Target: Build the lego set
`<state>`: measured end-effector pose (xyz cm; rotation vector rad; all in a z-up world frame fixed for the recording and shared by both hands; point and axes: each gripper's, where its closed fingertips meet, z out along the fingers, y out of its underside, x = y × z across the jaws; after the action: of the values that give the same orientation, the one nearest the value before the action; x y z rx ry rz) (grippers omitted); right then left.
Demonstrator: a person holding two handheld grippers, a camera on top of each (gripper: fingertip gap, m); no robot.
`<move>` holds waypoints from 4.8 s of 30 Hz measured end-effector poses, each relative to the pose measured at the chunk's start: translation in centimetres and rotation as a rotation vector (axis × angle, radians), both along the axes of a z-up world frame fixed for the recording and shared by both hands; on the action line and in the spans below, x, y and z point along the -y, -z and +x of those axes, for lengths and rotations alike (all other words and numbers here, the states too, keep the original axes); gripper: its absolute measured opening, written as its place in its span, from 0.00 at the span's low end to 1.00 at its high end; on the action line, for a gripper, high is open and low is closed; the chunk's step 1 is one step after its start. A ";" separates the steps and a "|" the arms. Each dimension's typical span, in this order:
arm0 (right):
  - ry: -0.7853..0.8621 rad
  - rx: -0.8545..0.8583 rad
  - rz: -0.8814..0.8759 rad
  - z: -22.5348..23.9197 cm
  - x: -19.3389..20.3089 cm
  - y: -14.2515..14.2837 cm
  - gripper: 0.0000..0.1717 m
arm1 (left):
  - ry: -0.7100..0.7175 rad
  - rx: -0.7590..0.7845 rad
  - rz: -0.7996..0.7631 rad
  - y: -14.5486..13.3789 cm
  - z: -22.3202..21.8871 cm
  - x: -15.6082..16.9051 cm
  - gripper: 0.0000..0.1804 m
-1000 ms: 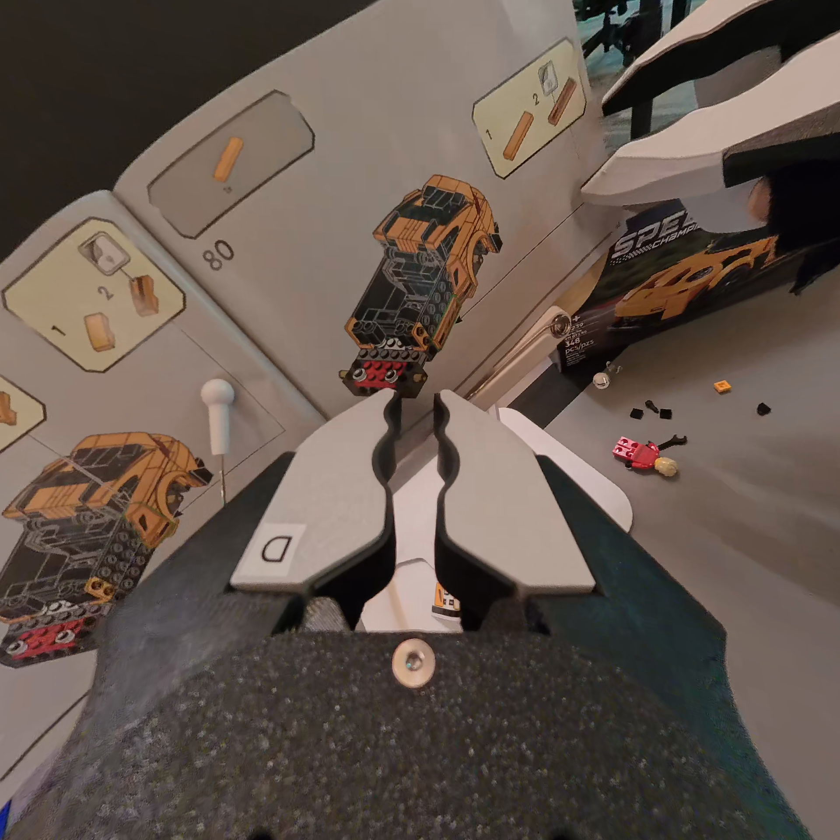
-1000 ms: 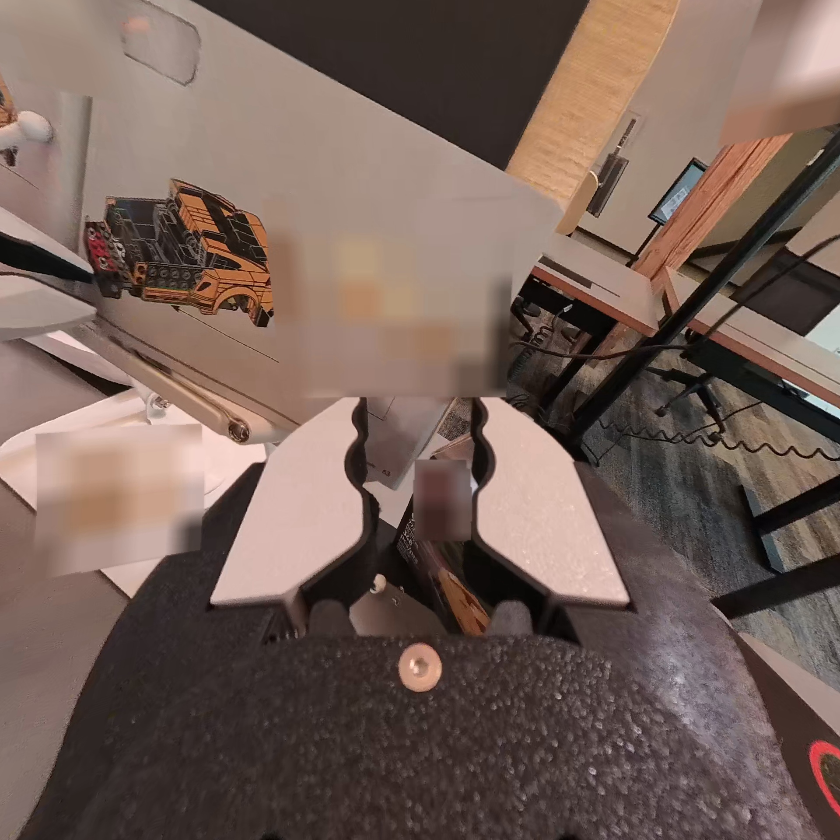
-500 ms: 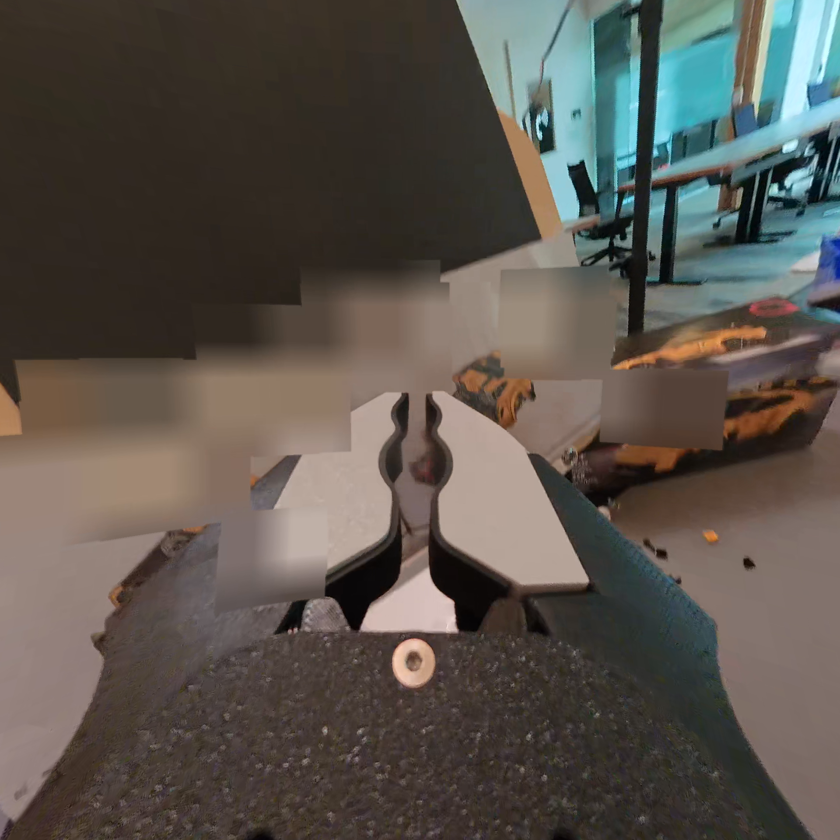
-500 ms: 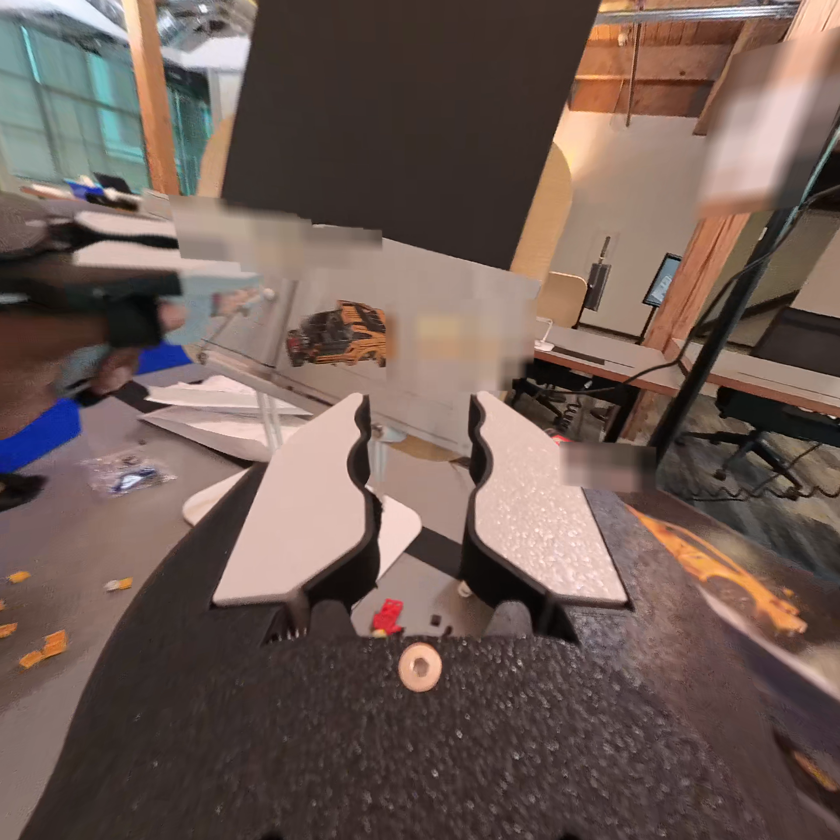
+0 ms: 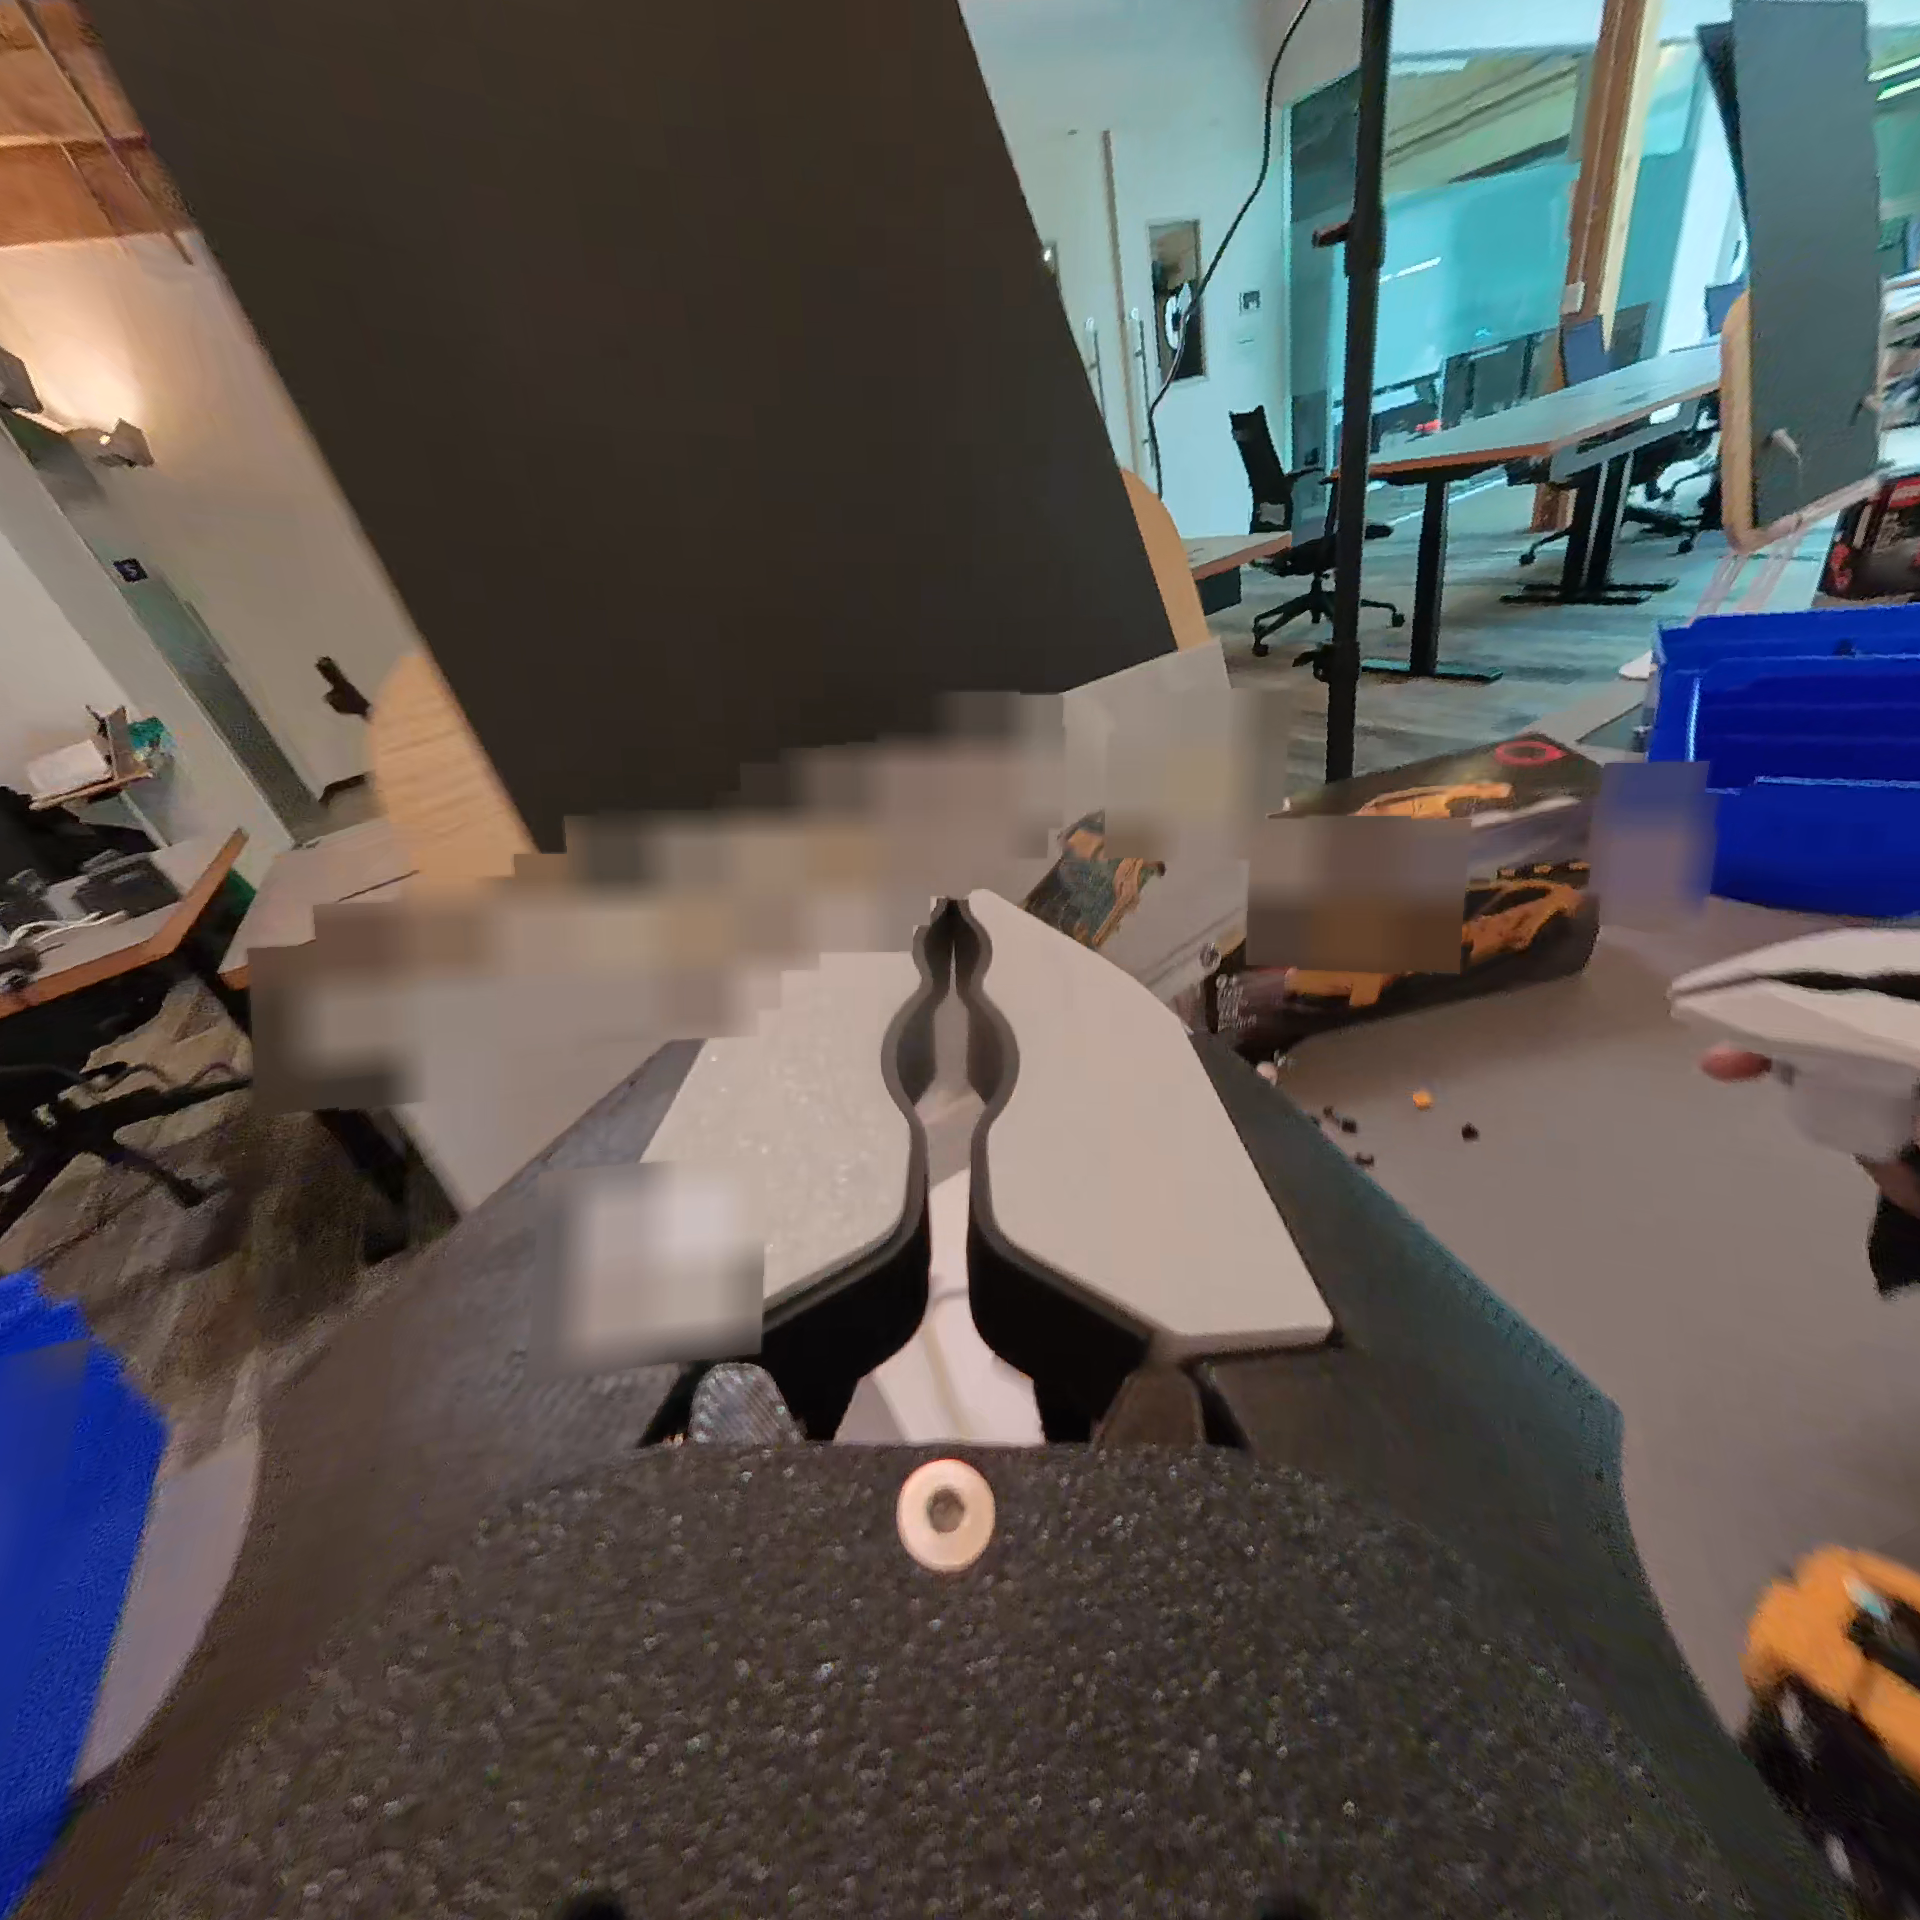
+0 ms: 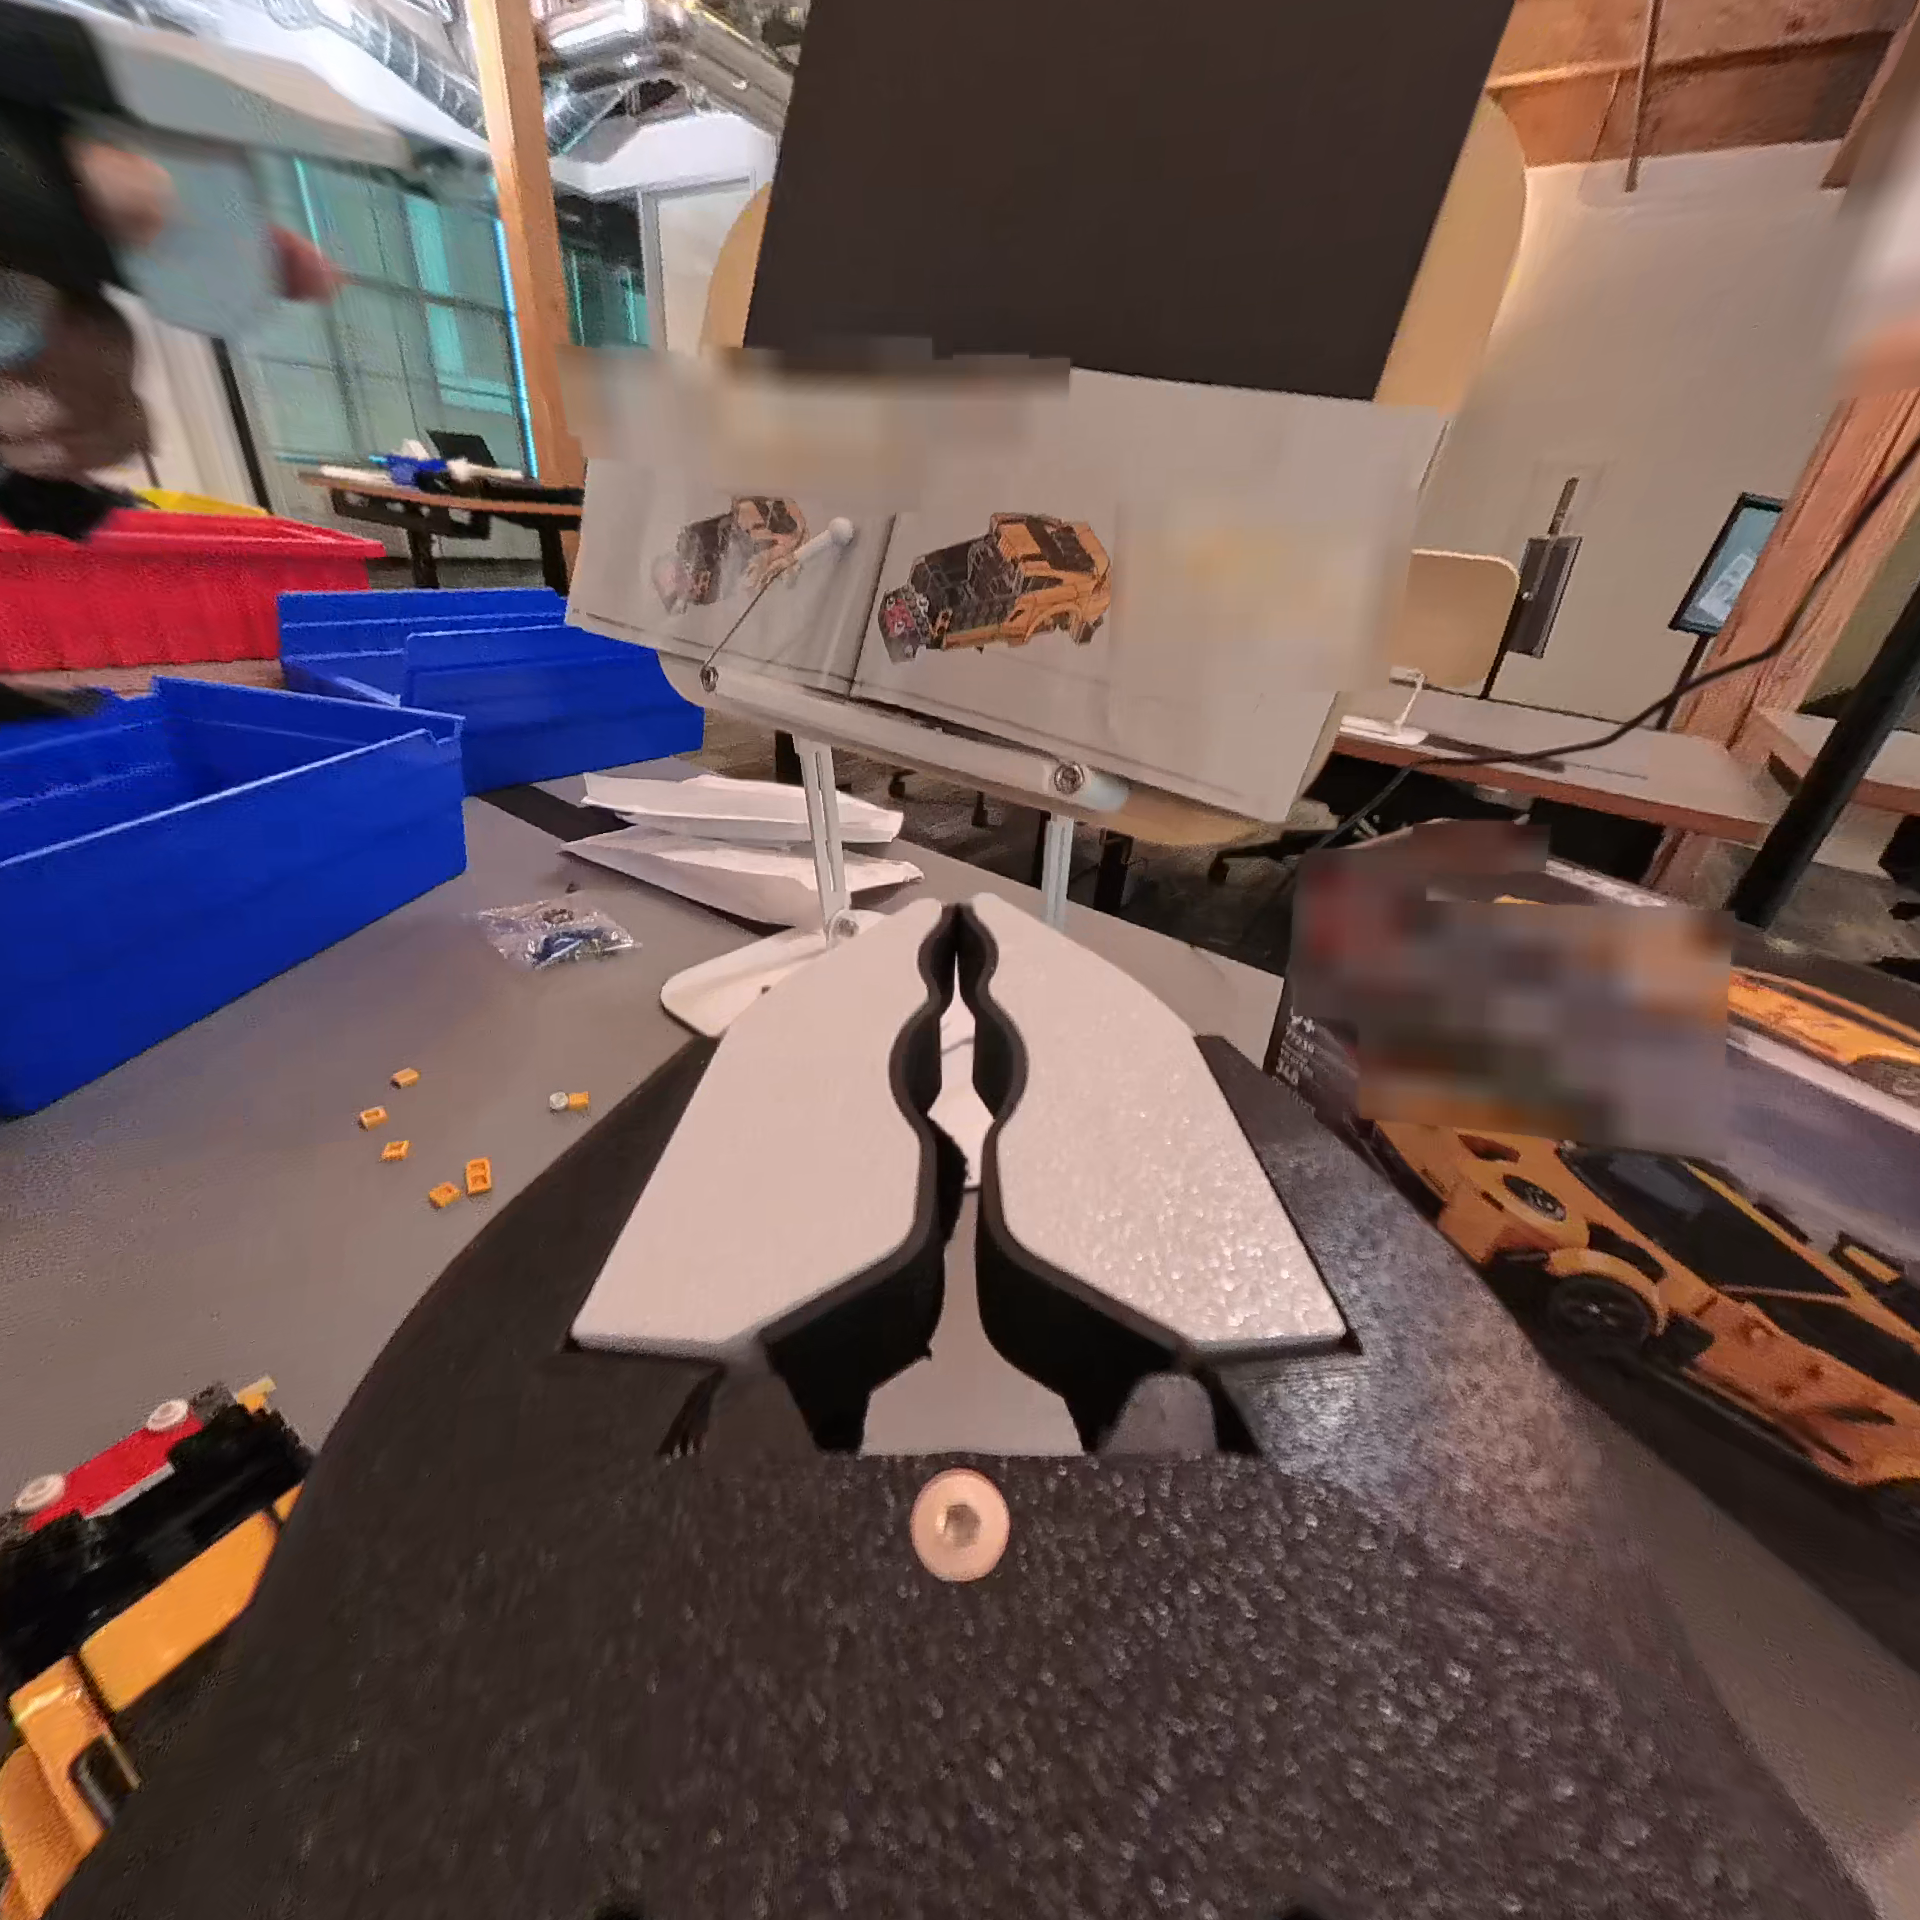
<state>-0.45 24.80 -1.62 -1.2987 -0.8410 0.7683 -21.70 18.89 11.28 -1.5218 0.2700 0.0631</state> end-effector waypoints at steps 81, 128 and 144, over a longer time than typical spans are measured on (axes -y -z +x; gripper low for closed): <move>-0.788 0.331 0.042 -7.3 19.2 0.8 0.05 | 1.186 0.409 -0.107 12.9 15.0 13.4 0.04; -0.509 0.920 0.092 2.4 13.5 14.8 0.49 | 0.688 -0.293 -0.762 30.4 15.0 11.8 0.41; -0.825 1.011 0.102 1.5 16.2 14.3 0.27 | 0.937 0.251 -1.180 28.4 17.5 14.9 0.29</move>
<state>1.02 8.55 -15.91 -1.2039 -2.2857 0.6335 -4.16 4.03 -17.08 -2.3520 0.8883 -1.2075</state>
